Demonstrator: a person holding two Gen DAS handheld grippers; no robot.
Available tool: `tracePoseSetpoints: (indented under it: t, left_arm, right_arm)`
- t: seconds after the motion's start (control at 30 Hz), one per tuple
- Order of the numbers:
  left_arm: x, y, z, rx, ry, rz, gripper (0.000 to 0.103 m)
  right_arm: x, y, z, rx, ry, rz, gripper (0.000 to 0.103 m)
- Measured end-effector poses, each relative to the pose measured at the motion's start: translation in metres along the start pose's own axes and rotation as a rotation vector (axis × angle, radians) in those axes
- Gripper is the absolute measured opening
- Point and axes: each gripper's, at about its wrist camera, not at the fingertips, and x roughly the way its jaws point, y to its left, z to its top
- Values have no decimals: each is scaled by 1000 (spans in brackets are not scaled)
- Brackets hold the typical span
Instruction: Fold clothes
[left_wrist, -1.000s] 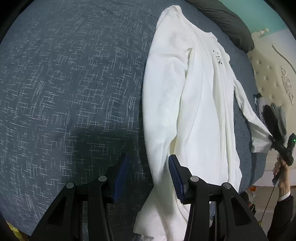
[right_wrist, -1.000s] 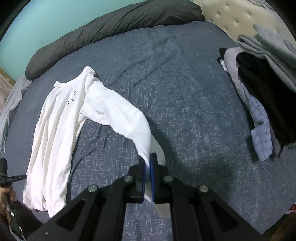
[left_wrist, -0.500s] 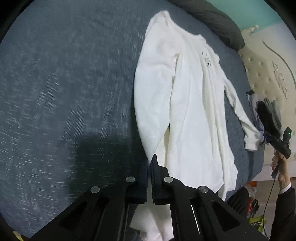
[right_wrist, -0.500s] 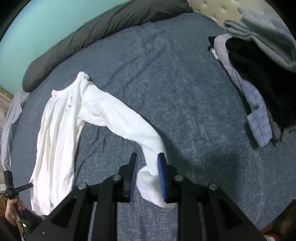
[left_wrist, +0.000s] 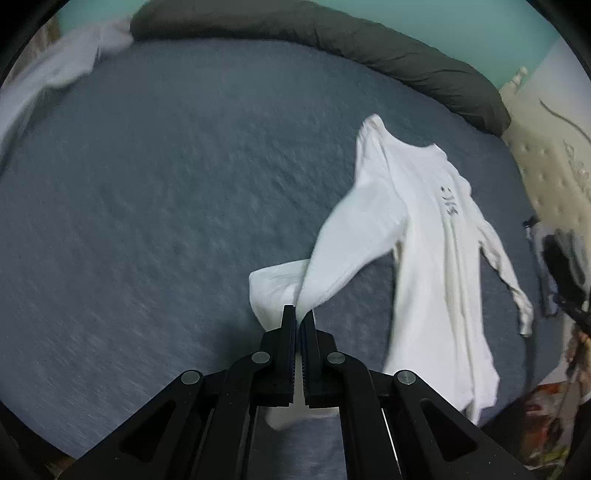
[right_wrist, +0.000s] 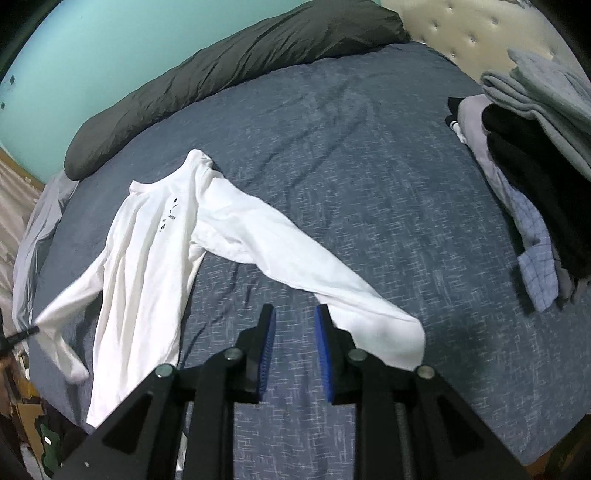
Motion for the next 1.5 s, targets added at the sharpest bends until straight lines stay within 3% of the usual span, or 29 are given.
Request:
tracePoseSetpoints:
  t: [0.43,0.63,0.83,1.0,1.17,1.33,1.5]
  left_arm:
    - [-24,49,73,-3,-85,196,2]
    - [-18,99,82,-71,-93,288,2]
    - [21,129,67,-96,-27,351,2]
    - [49,130,50,-102,33,290,4]
    - [43,125,33,-119,28,236,6]
    - [19,112,9,-121,-1,174,30]
    - [13,70,-18,-71,24,51,33]
  right_arm:
    - [-2,18,0,-29,12,-25,21]
    - [7,32,-3,-37,32,-33,21]
    - [24,54,-8,-53,61,-14,21]
    - [40,73,-11,-57,90,39,21]
    - [51,98,-20,-82,121,98,22]
    - [58,125,-37,-133,167,178,43]
    - [70,147,-60,-174,234,217,48]
